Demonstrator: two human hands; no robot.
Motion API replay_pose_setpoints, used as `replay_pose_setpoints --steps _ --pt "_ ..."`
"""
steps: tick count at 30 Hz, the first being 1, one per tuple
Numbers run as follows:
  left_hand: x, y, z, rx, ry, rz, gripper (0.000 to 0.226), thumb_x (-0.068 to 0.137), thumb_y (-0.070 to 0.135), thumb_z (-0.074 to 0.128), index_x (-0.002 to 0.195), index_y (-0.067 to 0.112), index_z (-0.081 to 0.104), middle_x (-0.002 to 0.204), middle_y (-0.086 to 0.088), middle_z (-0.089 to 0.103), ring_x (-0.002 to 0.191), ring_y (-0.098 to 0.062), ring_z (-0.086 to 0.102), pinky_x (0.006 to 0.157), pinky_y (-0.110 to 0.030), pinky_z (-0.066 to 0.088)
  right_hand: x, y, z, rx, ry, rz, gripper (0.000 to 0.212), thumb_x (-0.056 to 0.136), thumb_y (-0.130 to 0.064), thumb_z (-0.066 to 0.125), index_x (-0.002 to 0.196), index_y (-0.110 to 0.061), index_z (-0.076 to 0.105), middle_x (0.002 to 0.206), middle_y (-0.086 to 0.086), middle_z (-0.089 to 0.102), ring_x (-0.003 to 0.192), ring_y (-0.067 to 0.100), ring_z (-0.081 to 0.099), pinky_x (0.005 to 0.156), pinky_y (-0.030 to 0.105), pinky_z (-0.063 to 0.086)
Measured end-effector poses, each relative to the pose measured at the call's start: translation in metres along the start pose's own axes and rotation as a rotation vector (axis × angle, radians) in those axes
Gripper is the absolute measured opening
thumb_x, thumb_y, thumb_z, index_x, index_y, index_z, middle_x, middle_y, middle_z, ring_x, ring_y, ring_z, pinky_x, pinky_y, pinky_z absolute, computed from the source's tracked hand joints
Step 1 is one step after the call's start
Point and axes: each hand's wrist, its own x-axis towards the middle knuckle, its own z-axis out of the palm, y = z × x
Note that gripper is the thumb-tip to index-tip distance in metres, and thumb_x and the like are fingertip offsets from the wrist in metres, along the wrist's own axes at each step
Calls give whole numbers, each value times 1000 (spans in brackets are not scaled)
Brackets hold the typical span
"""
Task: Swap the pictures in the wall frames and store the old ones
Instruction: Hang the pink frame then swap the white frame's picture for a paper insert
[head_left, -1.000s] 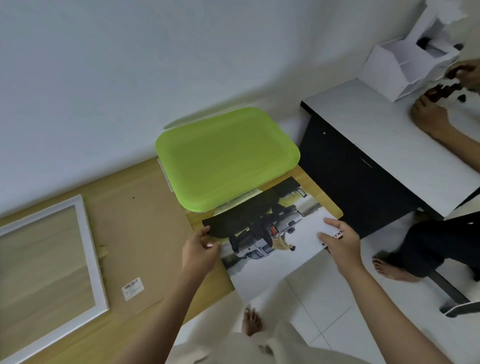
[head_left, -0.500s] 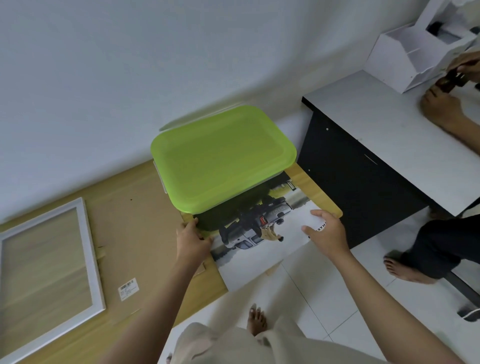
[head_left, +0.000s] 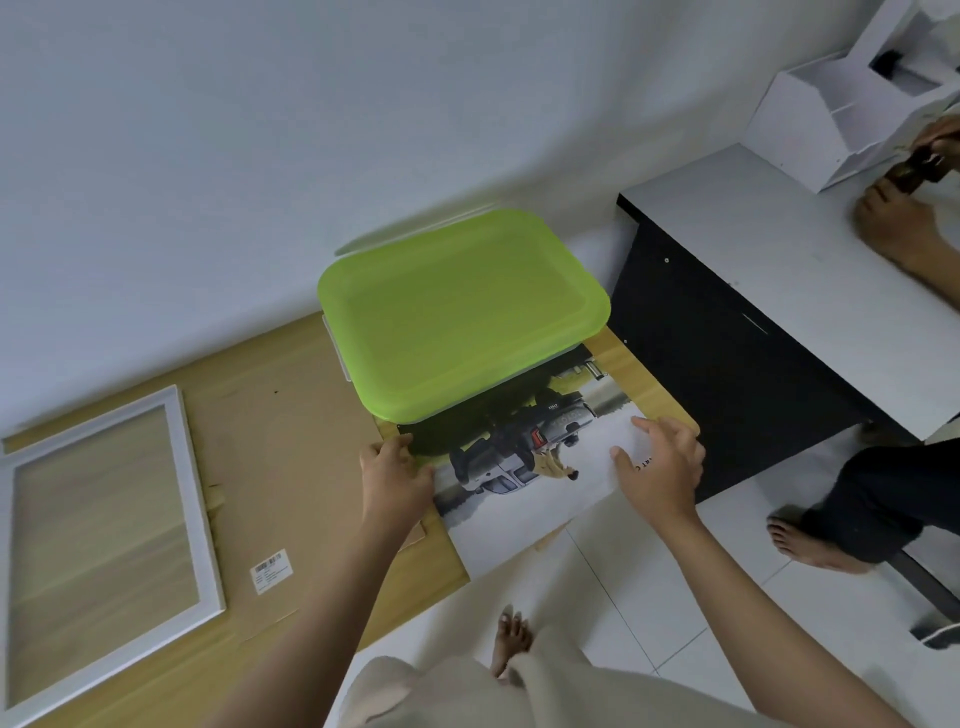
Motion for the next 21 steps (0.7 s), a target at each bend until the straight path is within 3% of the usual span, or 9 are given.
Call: replay_pose_setpoints --steps 5,9,13,19,21 --pt "-13 -12 -36 -97 77 91 43 80 16 69 120 15 56 117 -3 48 97 -11 54 71 -16 44 -33 -52 24 150 25 -231 29 82 -9 65 112 -11 63 124 10 53 118 26 42 95 50 43" --pt "-25 -49 -90 -183 187 81 36 81 14 69 116 16 59 115 -2 52 96 -11 55 80 -27 50 -72 -120 63 190 -71 -462 23 83 -3 63 106 -7 65 115 10 61 111 28 52 92 46 46" --pt "-35 -108 -161 -158 282 15 32 81 13 67 113 14 61 112 -3 57 96 -14 56 85 -34 51 -119 -197 112 237 -147 -570 22 80 1 66 102 -2 66 106 12 66 102 30 58 90 41 46" --pt "-56 -213 -269 -150 457 -116 26 83 15 65 109 17 62 104 2 57 98 -13 55 81 -27 45 -204 -302 190 283 -350 -679 20 81 -1 64 100 -9 66 100 3 67 98 22 58 86 16 35" --pt "-61 -242 -297 -150 498 -156 25 84 16 63 109 17 62 105 2 57 99 -14 53 83 -27 43 -227 -334 213 294 -416 -690 19 83 -3 63 100 -11 66 100 0 66 99 20 57 86 13 34"
